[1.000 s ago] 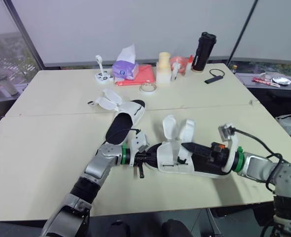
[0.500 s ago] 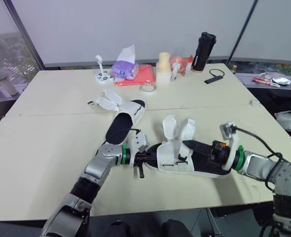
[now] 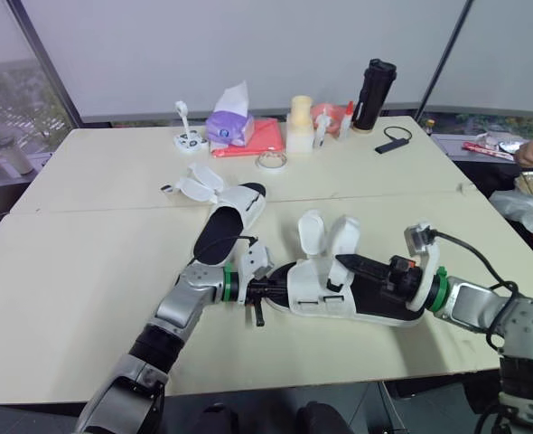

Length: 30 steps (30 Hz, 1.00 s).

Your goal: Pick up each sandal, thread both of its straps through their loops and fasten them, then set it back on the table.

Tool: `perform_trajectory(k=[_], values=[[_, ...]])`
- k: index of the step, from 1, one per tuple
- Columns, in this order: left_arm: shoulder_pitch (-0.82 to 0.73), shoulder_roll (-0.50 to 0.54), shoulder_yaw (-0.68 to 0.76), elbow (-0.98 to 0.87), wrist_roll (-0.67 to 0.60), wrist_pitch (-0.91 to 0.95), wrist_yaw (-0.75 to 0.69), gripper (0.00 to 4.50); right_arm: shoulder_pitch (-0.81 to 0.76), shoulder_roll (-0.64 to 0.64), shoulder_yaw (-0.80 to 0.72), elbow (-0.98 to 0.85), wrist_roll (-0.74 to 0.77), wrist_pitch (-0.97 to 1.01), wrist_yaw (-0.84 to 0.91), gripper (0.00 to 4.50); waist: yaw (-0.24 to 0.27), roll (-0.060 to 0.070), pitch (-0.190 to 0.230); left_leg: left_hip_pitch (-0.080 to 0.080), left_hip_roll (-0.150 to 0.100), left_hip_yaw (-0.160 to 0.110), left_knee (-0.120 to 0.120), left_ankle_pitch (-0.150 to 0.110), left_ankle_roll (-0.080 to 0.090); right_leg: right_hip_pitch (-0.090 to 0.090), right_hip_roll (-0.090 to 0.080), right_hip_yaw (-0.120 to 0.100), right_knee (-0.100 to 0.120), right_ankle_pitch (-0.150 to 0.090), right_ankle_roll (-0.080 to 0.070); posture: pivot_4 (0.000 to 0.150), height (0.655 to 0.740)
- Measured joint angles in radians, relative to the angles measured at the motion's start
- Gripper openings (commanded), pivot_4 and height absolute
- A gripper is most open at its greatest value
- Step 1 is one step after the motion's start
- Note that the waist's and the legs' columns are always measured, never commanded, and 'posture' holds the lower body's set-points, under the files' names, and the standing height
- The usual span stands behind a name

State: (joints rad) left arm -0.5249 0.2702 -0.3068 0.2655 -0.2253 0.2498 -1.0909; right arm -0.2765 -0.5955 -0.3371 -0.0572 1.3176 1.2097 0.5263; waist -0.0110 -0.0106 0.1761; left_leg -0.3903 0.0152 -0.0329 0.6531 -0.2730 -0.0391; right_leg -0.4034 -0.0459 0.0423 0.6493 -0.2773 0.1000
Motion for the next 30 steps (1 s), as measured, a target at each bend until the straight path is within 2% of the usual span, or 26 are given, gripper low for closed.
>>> perform_trajectory(k=[10,22,30], values=[[0.000,0.000,0.000,0.000,0.000,-0.001,0.000,0.00,0.026,-0.001,0.013,0.000,-0.022,-0.017,0.038,0.06,0.000,0.000,0.000,0.000,0.000,0.000,0.000,0.000,0.000,0.000,0.000,0.000,0.000,0.000,0.000,0.150,0.7400],[0.000,0.000,-0.003,0.007,0.005,-0.016,0.000,0.00,0.026,-0.002,-0.009,0.003,0.101,0.051,-0.021,0.06,0.000,0.000,0.000,0.000,0.000,0.000,0.000,0.000,0.000,0.000,0.000,0.000,0.000,0.000,0.000,0.150,0.7400],[0.000,0.000,-0.003,0.007,0.007,-0.020,0.000,0.00,0.044,-0.013,0.000,-0.023,0.073,0.037,-0.019,0.06,0.000,0.000,0.000,0.000,0.000,0.000,0.000,0.000,0.000,0.000,0.000,0.000,0.000,0.000,0.000,0.150,0.7400]])
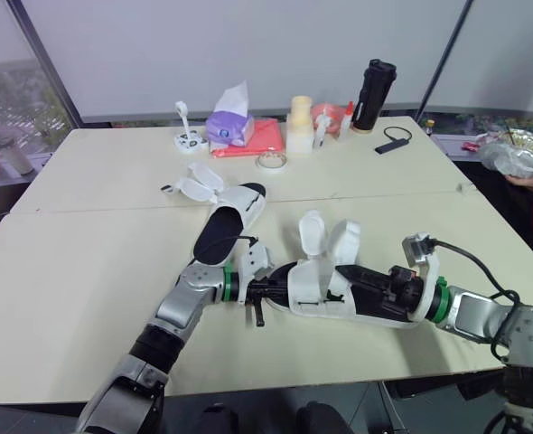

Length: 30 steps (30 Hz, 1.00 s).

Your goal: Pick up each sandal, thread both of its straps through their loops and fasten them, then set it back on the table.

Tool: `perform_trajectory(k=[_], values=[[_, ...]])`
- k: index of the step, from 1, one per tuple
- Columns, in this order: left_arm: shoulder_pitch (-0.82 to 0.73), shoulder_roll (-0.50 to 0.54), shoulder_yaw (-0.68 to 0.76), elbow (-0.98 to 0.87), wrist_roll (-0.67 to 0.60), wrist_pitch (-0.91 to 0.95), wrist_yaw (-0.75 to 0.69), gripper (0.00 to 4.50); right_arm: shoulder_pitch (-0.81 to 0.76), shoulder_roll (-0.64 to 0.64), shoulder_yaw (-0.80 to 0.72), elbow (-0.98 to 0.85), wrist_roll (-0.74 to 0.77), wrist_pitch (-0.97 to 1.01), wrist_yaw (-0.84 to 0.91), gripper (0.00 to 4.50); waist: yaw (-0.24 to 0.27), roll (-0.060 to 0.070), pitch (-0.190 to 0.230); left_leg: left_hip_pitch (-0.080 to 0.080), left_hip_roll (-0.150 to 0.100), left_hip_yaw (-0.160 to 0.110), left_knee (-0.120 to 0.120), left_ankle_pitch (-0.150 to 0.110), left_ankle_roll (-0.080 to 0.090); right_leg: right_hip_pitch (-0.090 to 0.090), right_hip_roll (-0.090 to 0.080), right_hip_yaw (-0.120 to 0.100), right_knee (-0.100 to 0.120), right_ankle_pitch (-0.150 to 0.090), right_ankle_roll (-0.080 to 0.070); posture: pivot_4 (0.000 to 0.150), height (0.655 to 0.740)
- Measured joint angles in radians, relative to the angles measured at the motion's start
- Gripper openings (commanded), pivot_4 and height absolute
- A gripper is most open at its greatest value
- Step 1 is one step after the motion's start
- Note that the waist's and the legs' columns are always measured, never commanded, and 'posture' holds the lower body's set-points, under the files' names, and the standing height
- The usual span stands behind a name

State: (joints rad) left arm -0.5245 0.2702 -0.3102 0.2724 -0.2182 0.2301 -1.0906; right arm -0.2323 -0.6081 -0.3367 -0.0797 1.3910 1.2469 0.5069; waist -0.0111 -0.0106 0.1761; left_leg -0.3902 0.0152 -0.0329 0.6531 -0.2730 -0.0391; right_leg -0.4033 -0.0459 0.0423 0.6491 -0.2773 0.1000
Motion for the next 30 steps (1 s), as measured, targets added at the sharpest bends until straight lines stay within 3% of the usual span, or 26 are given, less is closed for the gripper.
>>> perform_trajectory(k=[11,30], values=[[-0.001,-0.008,0.001,0.002,0.002,-0.003,0.010,0.00,0.040,-0.091,0.132,-0.112,-0.267,-0.138,0.139,0.06,-0.001,0.000,0.000,0.000,0.000,0.000,-0.001,0.000,0.000,0.000,0.000,0.000,-0.001,0.000,0.000,0.150,0.7400],[0.001,-0.012,0.001,0.004,0.002,-0.001,0.009,0.00,0.064,-0.204,0.246,-0.201,-0.473,-0.283,0.394,0.06,0.000,0.000,0.000,0.000,0.000,0.000,-0.001,0.000,0.000,0.000,0.000,0.000,-0.002,0.000,0.000,0.150,0.7400]])
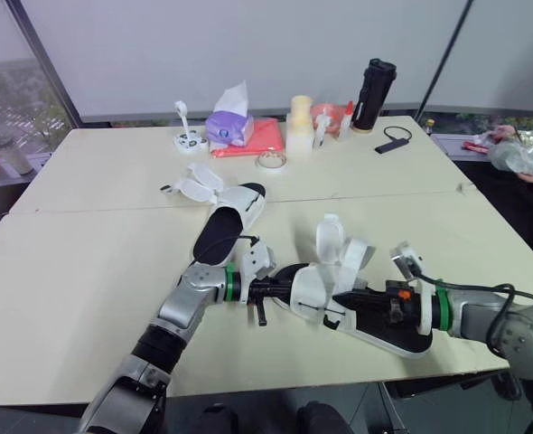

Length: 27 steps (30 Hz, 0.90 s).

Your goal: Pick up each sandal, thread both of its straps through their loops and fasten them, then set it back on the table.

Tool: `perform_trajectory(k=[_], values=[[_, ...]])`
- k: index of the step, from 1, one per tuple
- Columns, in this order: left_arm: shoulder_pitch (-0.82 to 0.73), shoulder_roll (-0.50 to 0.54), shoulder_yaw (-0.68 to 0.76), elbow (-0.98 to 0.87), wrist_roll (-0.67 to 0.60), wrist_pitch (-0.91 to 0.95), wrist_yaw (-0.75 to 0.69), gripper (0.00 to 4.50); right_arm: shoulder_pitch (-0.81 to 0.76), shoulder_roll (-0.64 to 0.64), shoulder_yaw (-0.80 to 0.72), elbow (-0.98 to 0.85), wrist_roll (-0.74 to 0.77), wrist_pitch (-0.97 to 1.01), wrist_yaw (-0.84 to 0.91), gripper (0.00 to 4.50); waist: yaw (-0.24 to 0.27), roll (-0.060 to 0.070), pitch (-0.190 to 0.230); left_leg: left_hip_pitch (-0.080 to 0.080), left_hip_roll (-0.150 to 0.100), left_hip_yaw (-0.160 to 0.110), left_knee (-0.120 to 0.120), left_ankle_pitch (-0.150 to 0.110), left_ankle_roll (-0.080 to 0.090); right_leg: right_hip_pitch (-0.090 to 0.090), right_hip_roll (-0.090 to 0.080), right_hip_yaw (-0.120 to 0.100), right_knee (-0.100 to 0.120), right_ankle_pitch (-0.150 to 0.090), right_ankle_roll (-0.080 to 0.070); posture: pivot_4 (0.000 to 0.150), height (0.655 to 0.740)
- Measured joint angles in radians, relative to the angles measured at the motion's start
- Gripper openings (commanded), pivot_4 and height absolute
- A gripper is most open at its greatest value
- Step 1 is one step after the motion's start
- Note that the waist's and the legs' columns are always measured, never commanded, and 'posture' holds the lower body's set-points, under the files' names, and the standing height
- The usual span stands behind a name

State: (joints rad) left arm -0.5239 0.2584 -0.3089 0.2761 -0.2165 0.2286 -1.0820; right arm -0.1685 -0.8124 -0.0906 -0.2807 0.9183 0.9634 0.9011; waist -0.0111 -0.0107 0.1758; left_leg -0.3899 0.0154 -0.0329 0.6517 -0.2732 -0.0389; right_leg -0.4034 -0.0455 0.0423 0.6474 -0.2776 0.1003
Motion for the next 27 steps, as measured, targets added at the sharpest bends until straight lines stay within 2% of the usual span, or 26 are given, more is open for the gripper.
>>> perform_trajectory(k=[4,11,16,17,18,19,23,27], values=[[0.011,0.018,-0.001,-0.026,-0.008,0.025,-0.019,0.00,-0.019,0.001,0.020,0.006,-0.032,-0.016,0.018,0.06,-0.001,0.000,0.000,0.000,0.000,0.000,0.000,0.000,0.000,0.000,0.000,0.000,0.000,0.000,0.000,0.150,0.7400],[0.048,0.091,-0.028,-0.152,-0.060,0.173,-0.119,0.00,-0.056,0.001,0.036,0.052,-0.071,-0.032,0.049,0.06,-0.002,0.000,0.000,0.001,0.000,0.000,0.000,0.000,0.000,0.000,0.000,0.000,0.000,0.000,0.000,0.150,0.7400],[0.051,0.100,-0.044,-0.181,-0.076,0.223,-0.148,0.00,-0.069,0.001,0.038,0.070,-0.088,-0.036,0.071,0.06,0.002,0.000,0.000,0.000,0.000,0.000,0.000,0.000,0.000,0.000,-0.001,0.000,0.000,0.000,0.000,0.150,0.7400],[0.050,0.094,-0.044,-0.179,-0.075,0.220,-0.147,0.00,-0.069,0.001,0.037,0.070,-0.091,-0.038,0.071,0.60,0.003,0.000,0.000,0.000,0.000,0.000,0.000,0.000,0.000,0.000,-0.001,0.000,0.000,0.000,0.000,0.150,0.7400],[0.048,0.088,-0.045,-0.174,-0.071,0.215,-0.145,0.00,-0.069,0.001,0.035,0.071,-0.097,-0.041,0.068,0.87,0.004,0.000,0.000,0.000,0.000,0.000,0.000,0.000,0.000,0.000,-0.001,0.000,0.000,0.000,0.000,0.150,0.7400],[0.045,0.081,-0.045,-0.163,-0.068,0.211,-0.141,0.00,-0.068,0.001,0.029,0.071,-0.103,-0.043,0.066,1.32,0.006,0.000,0.000,0.000,-0.001,0.000,0.000,0.000,0.000,0.001,-0.001,0.000,0.000,0.000,0.000,0.150,0.7400],[0.038,0.058,-0.045,-0.125,-0.054,0.170,-0.131,0.00,-0.061,0.004,0.003,0.071,-0.107,-0.030,0.054,3.30,0.018,0.000,0.000,0.000,-0.001,0.000,0.002,0.000,0.000,0.001,-0.001,0.000,-0.001,0.000,0.000,0.150,0.7400],[0.037,0.054,-0.044,-0.108,-0.054,0.145,-0.124,0.00,-0.060,0.008,-0.089,0.088,-0.044,0.031,0.022,3.30,0.024,0.000,0.000,0.000,-0.001,0.000,0.003,0.000,0.000,0.002,-0.001,0.000,-0.001,0.000,0.000,0.150,0.7400]])
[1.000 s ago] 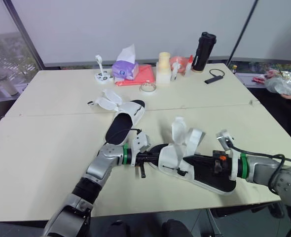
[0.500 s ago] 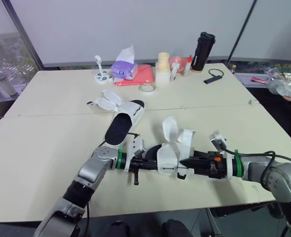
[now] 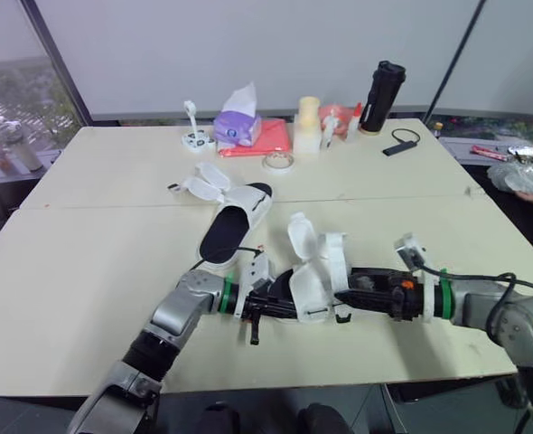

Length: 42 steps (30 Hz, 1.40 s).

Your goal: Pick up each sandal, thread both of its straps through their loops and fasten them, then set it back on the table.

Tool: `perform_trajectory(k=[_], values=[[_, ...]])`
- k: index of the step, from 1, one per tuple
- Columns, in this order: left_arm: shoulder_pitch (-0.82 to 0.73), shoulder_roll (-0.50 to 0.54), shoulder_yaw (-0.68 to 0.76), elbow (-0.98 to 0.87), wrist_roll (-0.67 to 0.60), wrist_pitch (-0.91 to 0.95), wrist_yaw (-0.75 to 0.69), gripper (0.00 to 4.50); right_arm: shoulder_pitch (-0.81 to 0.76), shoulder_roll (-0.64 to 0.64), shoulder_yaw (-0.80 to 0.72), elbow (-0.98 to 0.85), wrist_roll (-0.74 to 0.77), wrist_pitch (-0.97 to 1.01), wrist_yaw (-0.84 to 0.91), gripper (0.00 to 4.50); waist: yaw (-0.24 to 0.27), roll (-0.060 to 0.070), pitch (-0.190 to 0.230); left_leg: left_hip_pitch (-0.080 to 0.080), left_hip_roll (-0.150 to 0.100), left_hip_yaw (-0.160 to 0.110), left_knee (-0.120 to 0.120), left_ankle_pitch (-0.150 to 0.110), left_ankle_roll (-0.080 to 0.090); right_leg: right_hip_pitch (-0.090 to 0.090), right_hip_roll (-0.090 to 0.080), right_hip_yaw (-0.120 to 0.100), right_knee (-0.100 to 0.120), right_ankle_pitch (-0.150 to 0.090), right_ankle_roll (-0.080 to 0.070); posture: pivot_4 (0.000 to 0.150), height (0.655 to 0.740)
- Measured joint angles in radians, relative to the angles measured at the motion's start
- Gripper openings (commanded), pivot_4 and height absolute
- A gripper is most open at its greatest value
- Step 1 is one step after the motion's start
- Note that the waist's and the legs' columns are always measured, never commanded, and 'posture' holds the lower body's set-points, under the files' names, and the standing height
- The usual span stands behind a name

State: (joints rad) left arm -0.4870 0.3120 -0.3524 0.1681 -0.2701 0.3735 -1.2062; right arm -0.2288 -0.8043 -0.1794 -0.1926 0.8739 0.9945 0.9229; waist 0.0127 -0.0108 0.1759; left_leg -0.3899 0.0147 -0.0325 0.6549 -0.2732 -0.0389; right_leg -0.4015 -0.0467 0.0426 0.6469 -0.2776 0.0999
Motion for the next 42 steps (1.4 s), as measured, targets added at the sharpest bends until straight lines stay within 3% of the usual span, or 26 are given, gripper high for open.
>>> perform_trajectory(k=[7,13,20,33,36,41,42], values=[[0.003,0.014,0.008,-0.024,-0.006,0.034,0.007,0.00,0.100,-0.014,-0.145,-0.027,0.085,0.070,-0.012,3.30,-0.002,0.000,0.000,0.000,0.000,-0.001,-0.001,0.000,0.000,-0.001,0.001,0.000,0.000,0.000,0.000,0.150,0.7400],[0.012,0.060,0.027,-0.065,-0.023,0.072,0.021,0.00,0.276,0.020,-0.082,-0.240,0.123,0.102,-0.042,3.30,-0.017,0.000,0.000,0.000,0.001,0.000,-0.003,0.000,0.000,-0.002,0.001,0.000,0.001,0.000,0.000,0.150,0.7400],[0.009,0.094,0.058,-0.070,-0.038,0.091,0.030,0.00,0.293,0.026,-0.069,-0.255,0.107,0.065,-0.094,3.30,-0.024,0.000,0.000,0.000,0.001,0.000,-0.003,0.000,0.000,-0.002,0.001,0.000,0.001,0.000,0.000,0.150,0.7400],[-0.025,0.028,0.043,0.027,0.029,-0.057,0.059,0.00,0.244,0.076,-0.032,-0.231,0.089,0.015,-0.120,3.30,-0.023,0.000,0.000,0.000,0.000,0.000,-0.002,0.000,0.000,-0.002,0.001,0.000,0.001,0.000,0.001,0.150,0.7400],[-0.025,0.024,0.043,0.029,0.036,-0.061,0.061,0.00,0.240,0.092,-0.030,-0.231,0.097,0.025,-0.137,2.50,-0.023,0.000,0.000,0.000,0.000,0.000,-0.002,0.000,0.000,-0.002,0.001,0.000,0.000,0.000,0.001,0.150,0.7400],[-0.024,0.021,0.043,0.029,0.042,-0.067,0.063,0.00,0.251,0.107,-0.031,-0.231,0.103,0.025,-0.155,0.03,-0.022,0.000,0.000,0.000,0.000,0.000,-0.002,0.000,0.000,-0.002,0.001,0.000,0.001,0.000,0.001,0.150,0.7400],[-0.023,0.022,0.043,0.029,0.042,-0.068,0.064,0.00,0.259,0.106,-0.031,-0.231,0.103,0.026,-0.157,0.03,-0.022,0.000,0.000,0.000,0.000,0.000,-0.002,0.000,0.000,-0.002,0.001,0.000,0.000,0.000,0.001,0.150,0.7400]])
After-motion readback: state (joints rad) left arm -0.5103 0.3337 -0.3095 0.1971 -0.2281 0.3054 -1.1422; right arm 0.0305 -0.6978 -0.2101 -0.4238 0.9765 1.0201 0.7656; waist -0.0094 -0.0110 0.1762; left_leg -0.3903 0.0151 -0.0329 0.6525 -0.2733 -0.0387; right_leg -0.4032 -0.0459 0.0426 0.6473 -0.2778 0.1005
